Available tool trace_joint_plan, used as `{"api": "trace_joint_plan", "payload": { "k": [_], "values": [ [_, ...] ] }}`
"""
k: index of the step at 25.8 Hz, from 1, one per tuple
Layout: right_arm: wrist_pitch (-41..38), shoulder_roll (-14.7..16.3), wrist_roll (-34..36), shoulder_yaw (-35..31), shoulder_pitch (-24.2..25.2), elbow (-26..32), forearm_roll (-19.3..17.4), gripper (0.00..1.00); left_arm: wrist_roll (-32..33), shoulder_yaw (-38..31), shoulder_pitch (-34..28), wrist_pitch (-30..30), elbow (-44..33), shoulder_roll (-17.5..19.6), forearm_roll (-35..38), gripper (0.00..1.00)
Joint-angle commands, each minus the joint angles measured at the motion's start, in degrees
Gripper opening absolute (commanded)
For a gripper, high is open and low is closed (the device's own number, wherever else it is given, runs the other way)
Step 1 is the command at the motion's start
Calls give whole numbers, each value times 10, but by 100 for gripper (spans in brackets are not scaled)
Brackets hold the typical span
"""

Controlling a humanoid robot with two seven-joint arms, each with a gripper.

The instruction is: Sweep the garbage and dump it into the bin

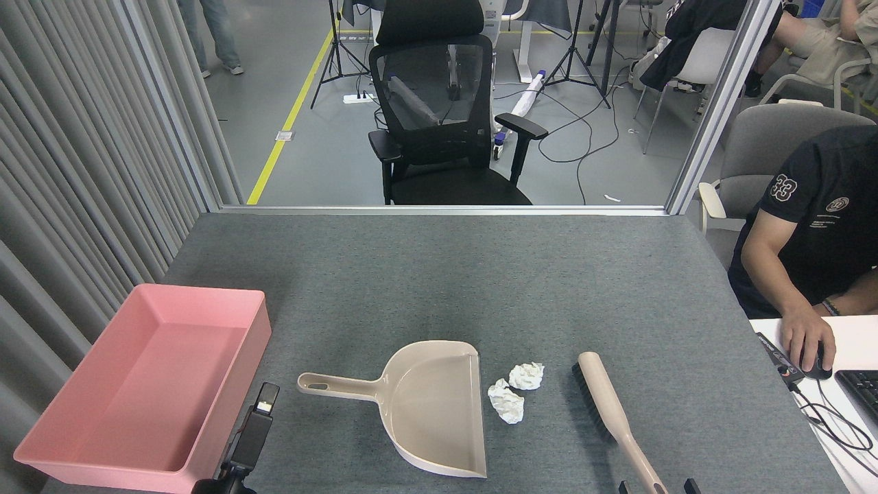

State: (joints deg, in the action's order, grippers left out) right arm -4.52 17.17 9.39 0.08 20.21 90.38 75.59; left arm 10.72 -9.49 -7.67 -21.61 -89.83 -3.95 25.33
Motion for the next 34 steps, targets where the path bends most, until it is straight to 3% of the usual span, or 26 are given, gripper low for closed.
{"api": "trace_joint_plan", "payload": {
  "k": [1, 27, 34],
  "values": [
    [0, 1, 2, 0, -2, 0, 0, 98, 0, 0, 0, 0, -1, 0, 1, 99],
    [-6, 7, 4, 2, -27, -29, 0, 90, 0, -1, 4, -1, -4, 0, 2, 99],
    [-6, 6, 4, 5, -27, -30, 0, 75, 0, -1, 4, -1, -4, 0, 2, 99]
  ]
}}
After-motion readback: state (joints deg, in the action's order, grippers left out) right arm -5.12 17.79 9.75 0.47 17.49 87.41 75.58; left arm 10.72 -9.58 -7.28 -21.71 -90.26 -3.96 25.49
